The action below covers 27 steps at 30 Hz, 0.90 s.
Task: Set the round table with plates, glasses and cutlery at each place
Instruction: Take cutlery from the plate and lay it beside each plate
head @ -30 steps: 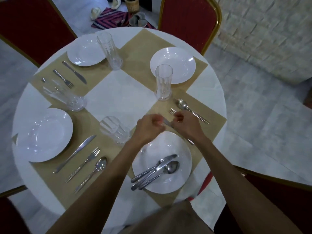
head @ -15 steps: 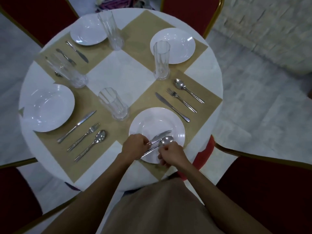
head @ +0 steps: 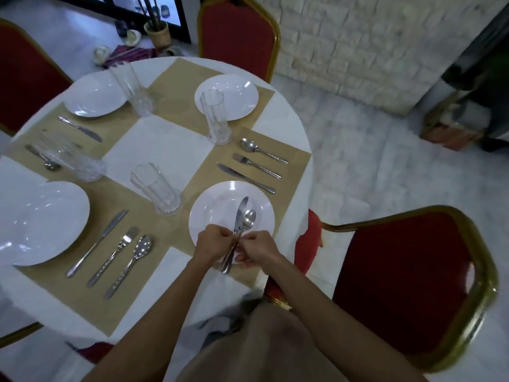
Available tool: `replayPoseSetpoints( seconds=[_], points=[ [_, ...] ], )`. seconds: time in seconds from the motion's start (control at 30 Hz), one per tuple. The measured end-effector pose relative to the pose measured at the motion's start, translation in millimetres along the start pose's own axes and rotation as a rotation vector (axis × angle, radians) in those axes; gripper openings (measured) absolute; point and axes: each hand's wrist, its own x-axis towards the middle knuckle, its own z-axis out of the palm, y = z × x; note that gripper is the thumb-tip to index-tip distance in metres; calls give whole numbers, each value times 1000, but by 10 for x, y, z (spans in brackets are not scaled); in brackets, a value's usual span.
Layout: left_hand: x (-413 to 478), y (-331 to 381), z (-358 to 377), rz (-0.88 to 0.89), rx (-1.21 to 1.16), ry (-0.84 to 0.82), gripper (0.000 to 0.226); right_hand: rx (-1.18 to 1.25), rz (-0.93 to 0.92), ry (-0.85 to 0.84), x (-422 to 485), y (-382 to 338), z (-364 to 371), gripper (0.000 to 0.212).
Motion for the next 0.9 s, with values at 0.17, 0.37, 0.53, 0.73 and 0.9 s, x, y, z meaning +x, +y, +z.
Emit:
replayPoseSetpoints(
  seconds=[0.17, 0.37, 0.53, 0.73, 0.9],
  points=[
    [-189, 125, 43, 75, -246, -8, 23, -21, -114, 71, -309, -4, -213, 6],
    [-560, 501, 170, 122, -537, -93, 14, -138, -304, 152, -756, 31, -716, 10],
    [-860, 983, 480, 166, -623, -58, 7, -107, -417, 175, -1045, 138, -1300, 13],
    [-1238, 1858, 1208, 194, -687, 23, 6, -10, -485, 193, -1261, 397, -2343, 16],
    [-1546, 2865, 1927, 264, -824, 57, 9, 1, -553, 240, -1509, 476, -3499, 19]
  ],
)
